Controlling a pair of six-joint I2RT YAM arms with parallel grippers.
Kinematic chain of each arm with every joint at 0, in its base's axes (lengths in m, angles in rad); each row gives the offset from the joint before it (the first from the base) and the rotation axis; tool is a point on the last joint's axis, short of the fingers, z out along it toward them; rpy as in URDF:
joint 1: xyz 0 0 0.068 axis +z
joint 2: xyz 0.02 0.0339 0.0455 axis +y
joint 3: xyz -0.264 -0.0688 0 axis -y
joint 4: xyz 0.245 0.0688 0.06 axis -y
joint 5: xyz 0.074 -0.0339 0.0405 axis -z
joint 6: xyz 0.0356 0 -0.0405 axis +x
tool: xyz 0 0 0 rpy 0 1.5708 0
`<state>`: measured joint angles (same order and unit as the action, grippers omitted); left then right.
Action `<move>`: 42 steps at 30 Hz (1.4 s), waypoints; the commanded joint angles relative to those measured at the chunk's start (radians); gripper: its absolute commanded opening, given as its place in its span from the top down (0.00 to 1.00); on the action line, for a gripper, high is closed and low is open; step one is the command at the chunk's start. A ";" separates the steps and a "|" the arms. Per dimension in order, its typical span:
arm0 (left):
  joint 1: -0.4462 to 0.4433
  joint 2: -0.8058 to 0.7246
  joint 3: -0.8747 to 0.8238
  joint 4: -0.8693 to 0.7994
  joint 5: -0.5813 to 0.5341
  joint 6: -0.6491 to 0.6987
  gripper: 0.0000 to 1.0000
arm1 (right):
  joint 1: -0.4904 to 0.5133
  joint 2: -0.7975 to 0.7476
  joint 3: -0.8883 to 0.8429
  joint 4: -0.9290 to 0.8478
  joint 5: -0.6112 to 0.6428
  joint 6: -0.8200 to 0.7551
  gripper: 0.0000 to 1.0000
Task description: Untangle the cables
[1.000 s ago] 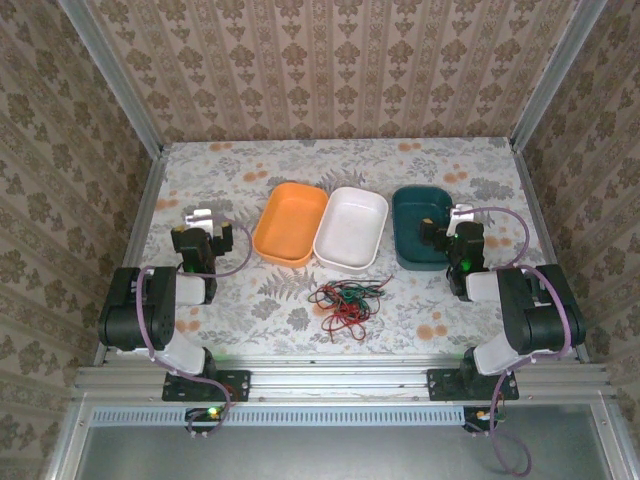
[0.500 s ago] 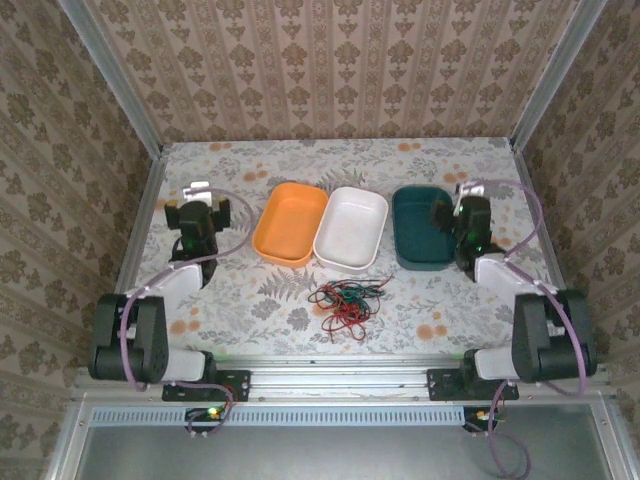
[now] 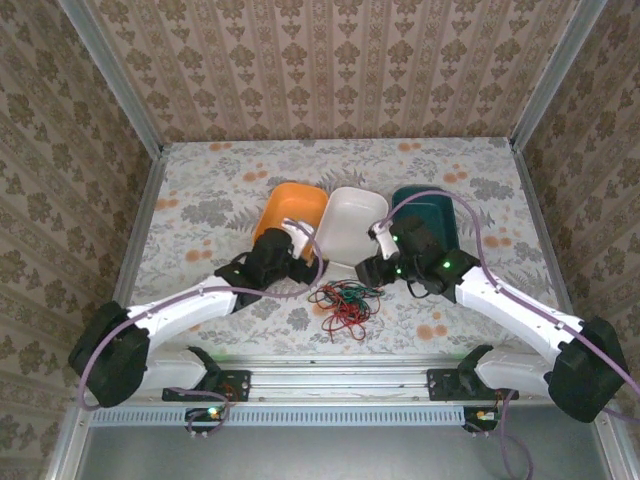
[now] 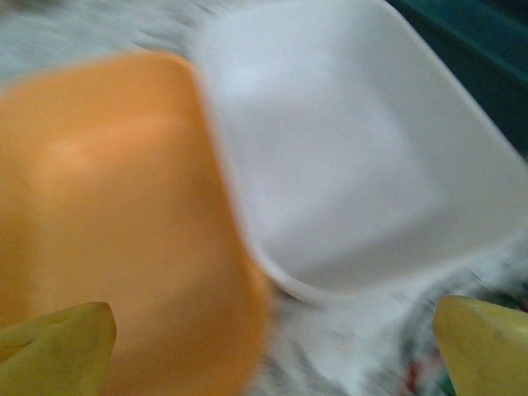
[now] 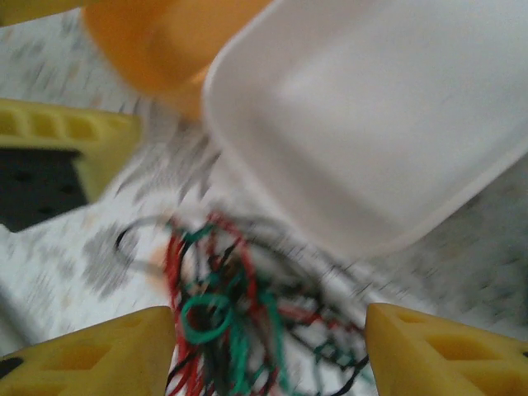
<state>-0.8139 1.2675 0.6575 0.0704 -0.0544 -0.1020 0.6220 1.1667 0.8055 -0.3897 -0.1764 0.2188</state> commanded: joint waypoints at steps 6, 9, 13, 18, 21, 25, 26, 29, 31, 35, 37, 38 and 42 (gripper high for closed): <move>-0.054 -0.019 0.047 -0.196 0.273 0.015 0.00 | 0.049 0.024 -0.075 -0.104 -0.195 0.052 0.46; -0.069 -0.031 0.064 -0.243 0.278 0.033 0.00 | 0.063 0.051 -0.083 -0.091 -0.204 0.048 0.48; -0.110 -0.011 0.094 -0.288 0.275 0.064 0.00 | 0.068 0.091 -0.077 -0.063 -0.194 0.039 0.62; -0.165 0.087 0.129 -0.281 0.175 0.108 0.00 | 0.067 0.102 -0.050 -0.068 -0.174 0.021 1.00; -0.166 0.144 0.137 -0.217 0.175 0.108 0.01 | 0.065 0.076 -0.042 -0.079 -0.166 0.009 1.00; -0.159 0.211 0.139 -0.143 0.174 0.095 0.07 | 0.052 0.035 -0.035 -0.087 -0.176 0.009 1.00; -0.156 0.224 0.137 -0.132 0.174 0.090 0.09 | 0.049 0.024 -0.034 -0.091 -0.180 0.012 1.00; -0.152 0.264 0.136 -0.109 0.182 0.080 0.20 | 0.037 -0.020 -0.032 -0.103 -0.189 0.020 1.00; -0.149 0.290 0.132 -0.091 0.182 0.075 0.26 | 0.023 -0.061 -0.031 -0.105 -0.201 0.029 1.00; -0.137 0.338 0.123 -0.064 0.185 0.065 0.39 | -0.018 -0.128 -0.021 -0.114 -0.244 0.049 1.00; -0.134 0.358 0.122 -0.054 0.192 0.062 0.46 | -0.036 -0.157 -0.011 -0.120 -0.260 0.058 1.00; -0.131 0.368 0.122 -0.047 0.191 0.060 0.51 | -0.046 -0.171 -0.007 -0.121 -0.271 0.062 1.00; -0.127 0.399 0.124 -0.034 0.185 0.052 0.76 | -0.076 -0.209 0.016 -0.142 -0.285 0.069 1.00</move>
<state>-0.9539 1.6310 0.7753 0.0479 0.1501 -0.0475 0.5640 0.9985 0.7734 -0.5060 -0.4065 0.2691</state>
